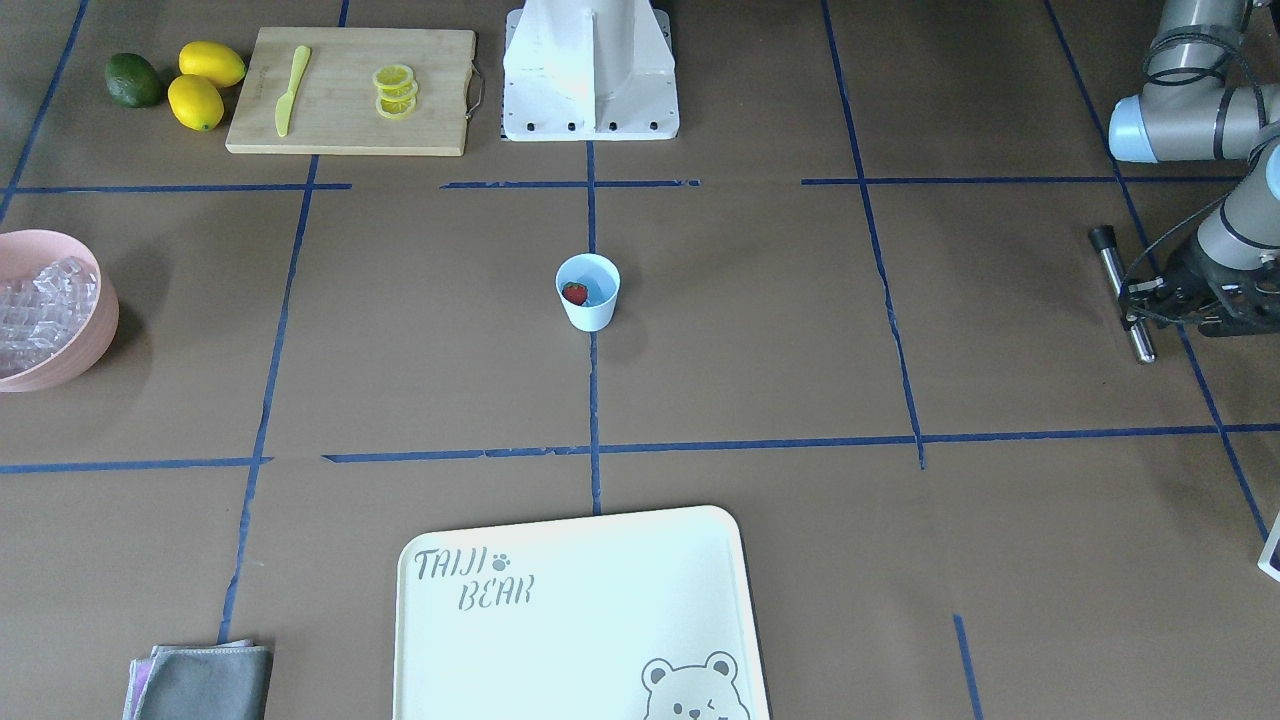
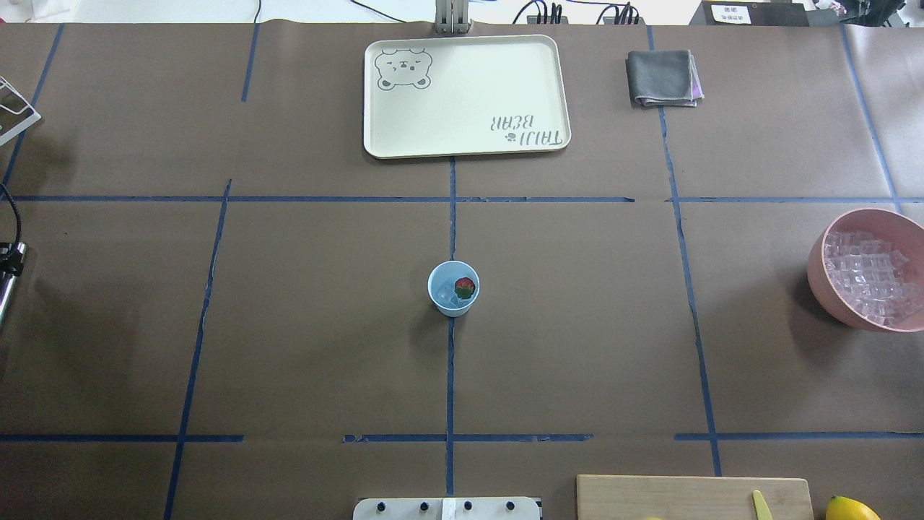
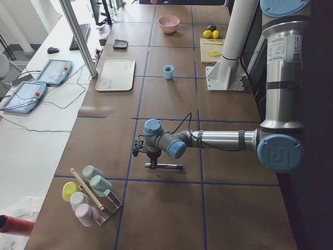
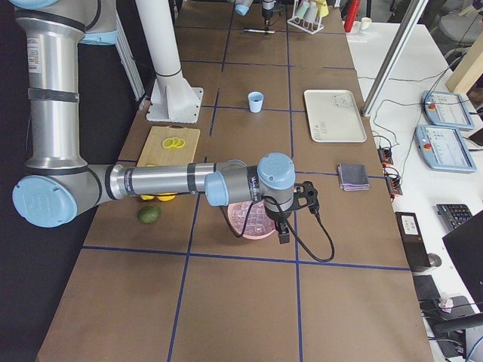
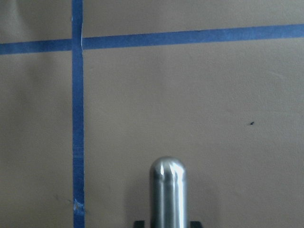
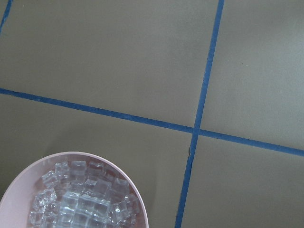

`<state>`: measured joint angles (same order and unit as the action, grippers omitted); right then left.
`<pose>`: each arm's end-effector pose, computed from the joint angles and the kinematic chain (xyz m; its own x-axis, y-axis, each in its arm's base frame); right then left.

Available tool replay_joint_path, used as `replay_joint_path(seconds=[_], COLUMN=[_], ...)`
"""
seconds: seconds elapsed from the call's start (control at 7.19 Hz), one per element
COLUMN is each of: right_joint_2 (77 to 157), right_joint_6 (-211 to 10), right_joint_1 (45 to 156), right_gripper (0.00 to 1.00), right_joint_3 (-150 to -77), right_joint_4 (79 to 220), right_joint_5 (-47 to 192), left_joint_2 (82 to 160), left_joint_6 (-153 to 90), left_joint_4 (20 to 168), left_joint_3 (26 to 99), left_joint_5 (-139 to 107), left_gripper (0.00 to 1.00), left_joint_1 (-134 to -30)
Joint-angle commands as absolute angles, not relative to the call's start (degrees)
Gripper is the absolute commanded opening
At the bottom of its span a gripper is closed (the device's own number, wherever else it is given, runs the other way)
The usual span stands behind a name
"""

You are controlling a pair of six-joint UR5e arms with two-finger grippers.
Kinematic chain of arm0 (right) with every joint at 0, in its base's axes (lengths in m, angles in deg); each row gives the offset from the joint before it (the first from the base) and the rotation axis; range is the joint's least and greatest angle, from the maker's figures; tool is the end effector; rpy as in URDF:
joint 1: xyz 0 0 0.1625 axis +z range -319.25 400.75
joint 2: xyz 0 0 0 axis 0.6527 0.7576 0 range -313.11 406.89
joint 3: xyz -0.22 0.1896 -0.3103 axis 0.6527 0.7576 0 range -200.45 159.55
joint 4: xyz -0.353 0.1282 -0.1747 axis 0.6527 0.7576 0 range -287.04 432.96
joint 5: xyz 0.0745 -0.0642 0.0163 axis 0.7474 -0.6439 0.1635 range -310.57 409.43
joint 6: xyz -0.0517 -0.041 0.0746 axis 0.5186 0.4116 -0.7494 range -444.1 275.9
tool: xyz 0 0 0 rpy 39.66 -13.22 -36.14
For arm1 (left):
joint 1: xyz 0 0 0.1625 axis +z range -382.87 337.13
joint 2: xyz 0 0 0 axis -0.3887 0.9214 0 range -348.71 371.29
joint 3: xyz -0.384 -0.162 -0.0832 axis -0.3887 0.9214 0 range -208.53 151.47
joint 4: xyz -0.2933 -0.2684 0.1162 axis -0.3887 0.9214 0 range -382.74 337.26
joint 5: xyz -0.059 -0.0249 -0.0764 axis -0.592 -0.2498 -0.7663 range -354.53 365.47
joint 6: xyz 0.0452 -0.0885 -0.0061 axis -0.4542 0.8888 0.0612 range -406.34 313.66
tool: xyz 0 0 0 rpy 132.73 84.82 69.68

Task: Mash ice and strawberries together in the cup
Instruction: 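Lower the pestle onto the table beside the left arm, then open the left gripper to release the pestle and rise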

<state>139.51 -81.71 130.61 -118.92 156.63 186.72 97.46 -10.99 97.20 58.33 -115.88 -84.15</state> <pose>0.0589 -0.4825 0.5920 0.6773 -0.1973 0.7088 0.0306 0.9701 0.2408 0.1620 -0.4653 0.6736 0.7872 0.0128 -0.6165 0.0160 0.9990 0.0412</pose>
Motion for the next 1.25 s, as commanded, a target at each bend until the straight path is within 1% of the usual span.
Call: replay_joint_path(seconds=[0.0,0.28,0.42,0.56,0.7,0.97,1.11], right_joint_2=[139.6,139.7,139.9,140.1,140.1,139.7,139.5], right_joint_6=[-81.6,-81.7,-81.6,-81.6,-81.6,-81.6,-81.6], right_joint_1=[130.7,130.7,130.7,130.6,130.7,130.7,130.7], right_gripper=[1.0,1.0,1.0,1.0,1.0,0.99,1.0], right_joint_3=[-119.0,-118.9,-118.9,-118.9,-118.7,-117.7,-117.7], right_joint_4=[156.6,156.8,156.7,156.6,156.8,157.6,158.7], right_joint_5=[186.5,186.3,186.3,186.5,186.8,186.9,187.0], left_joint_2=[97.4,97.7,97.8,98.6,101.1,101.6,101.0], left_joint_6=[-11.2,-11.7,-19.9,-32.9,-43.5,-52.6,-54.1], left_joint_4=[97.0,92.8,84.7,71.0,60.0,57.7,58.6], left_joint_3=[59.0,62.8,67.4,72.5,75.4,72.7,68.4], left_joint_5=[-116.4,-121.5,-122.1,-121.9,-121.9,-123.2,-128.2], left_gripper=[1.0,1.0,1.0,1.0,1.0,1.0,1.0], left_joint_1=[-84.3,-84.5,-87.6,-94.8,-99.6,-109.4,-113.1])
